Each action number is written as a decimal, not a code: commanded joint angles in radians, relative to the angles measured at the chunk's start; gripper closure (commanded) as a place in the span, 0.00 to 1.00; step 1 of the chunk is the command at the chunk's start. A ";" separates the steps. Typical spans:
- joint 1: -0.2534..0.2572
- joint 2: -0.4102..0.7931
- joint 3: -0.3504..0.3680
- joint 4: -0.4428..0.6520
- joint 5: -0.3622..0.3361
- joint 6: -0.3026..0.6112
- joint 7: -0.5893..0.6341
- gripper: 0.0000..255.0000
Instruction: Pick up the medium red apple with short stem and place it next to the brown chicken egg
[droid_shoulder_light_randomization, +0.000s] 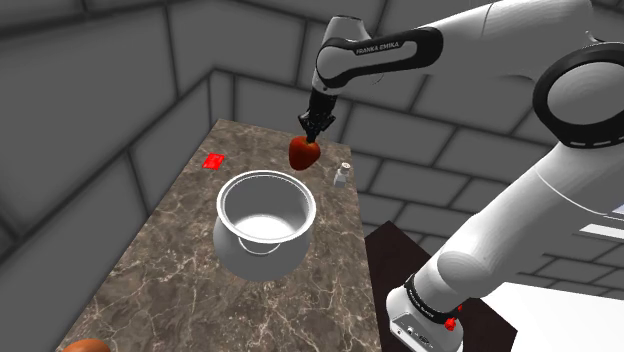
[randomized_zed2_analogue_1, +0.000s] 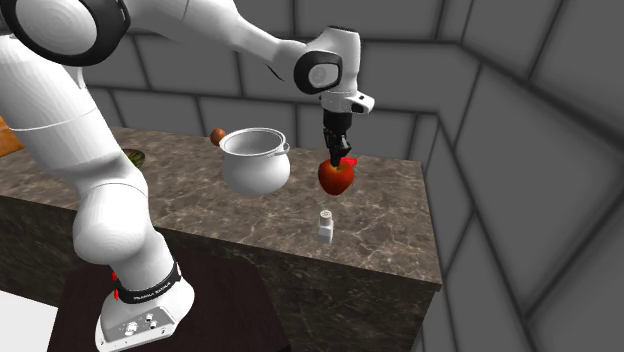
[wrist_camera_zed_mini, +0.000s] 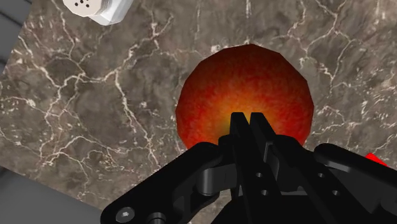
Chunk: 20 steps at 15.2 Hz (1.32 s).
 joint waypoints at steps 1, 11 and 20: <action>-0.002 -0.010 -0.002 0.018 0.000 -0.028 -0.003 1.00; -0.003 -0.038 -0.003 0.123 -0.002 -0.161 0.002 1.00; -0.003 -0.045 -0.004 0.236 -0.004 -0.281 0.006 1.00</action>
